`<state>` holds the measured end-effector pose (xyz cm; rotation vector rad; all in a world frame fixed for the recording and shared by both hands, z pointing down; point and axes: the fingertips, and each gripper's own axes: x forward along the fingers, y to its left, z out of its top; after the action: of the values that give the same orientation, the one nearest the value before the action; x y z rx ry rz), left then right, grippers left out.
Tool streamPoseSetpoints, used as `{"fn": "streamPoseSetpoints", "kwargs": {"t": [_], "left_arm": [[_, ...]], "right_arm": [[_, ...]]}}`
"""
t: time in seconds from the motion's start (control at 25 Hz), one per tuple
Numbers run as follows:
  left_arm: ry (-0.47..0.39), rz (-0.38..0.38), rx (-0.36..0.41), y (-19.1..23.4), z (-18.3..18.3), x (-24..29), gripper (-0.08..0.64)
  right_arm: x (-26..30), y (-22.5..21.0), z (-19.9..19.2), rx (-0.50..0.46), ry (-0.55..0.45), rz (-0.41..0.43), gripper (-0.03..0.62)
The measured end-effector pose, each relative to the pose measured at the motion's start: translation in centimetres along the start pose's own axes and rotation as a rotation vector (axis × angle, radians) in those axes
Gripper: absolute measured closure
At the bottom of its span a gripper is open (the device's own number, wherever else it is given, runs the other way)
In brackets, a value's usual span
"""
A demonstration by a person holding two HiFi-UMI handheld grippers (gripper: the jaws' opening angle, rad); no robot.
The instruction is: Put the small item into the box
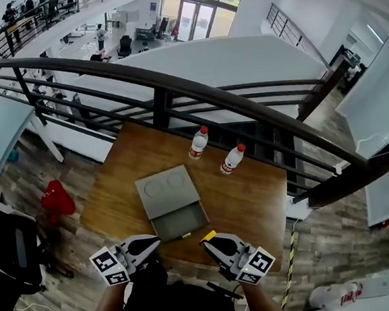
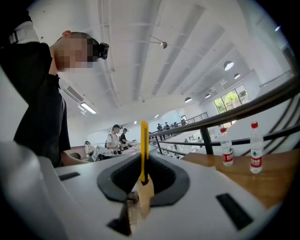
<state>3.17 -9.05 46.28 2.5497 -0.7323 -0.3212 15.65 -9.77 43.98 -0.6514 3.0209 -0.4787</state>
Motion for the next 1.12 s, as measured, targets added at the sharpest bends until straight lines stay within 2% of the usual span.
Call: {"fn": "streamPoseSetpoints", "kwargs": {"t": [0.2,0.36,0.56,0.76,0.96,1.12], "left_arm": [[0.028,-0.032,-0.019,3.0,1.2,0.4,0.543],[0.034,-0.036,-0.066,7.4,1.7,0.4,0.543],[0.041,0.005,-0.053,11.6,1.8,1.3,0.544],[0.040,0.030,-0.047,12.7,1.8,2.7,0.543],[0.037,0.059,-0.048,12.5,0.6,4.9,0.543],[0.032,0.091,-0.066,12.6,-0.8,4.9,0.544]], "right_arm": [[2.2,-2.9,0.5,-0.021,0.055,-0.077,0.537],[5.3,-4.9,0.7,-0.086,0.127,-0.110,0.537],[7.0,-7.5,-1.3,-0.307,0.359,-0.120,0.537],[8.3,-9.5,-2.9,-0.398,0.484,-0.045,0.537],[7.8,-10.6,-7.2,-0.507,0.640,0.072,0.537],[7.7,-11.0,-10.3,-0.584,0.719,0.139,0.537]]}}
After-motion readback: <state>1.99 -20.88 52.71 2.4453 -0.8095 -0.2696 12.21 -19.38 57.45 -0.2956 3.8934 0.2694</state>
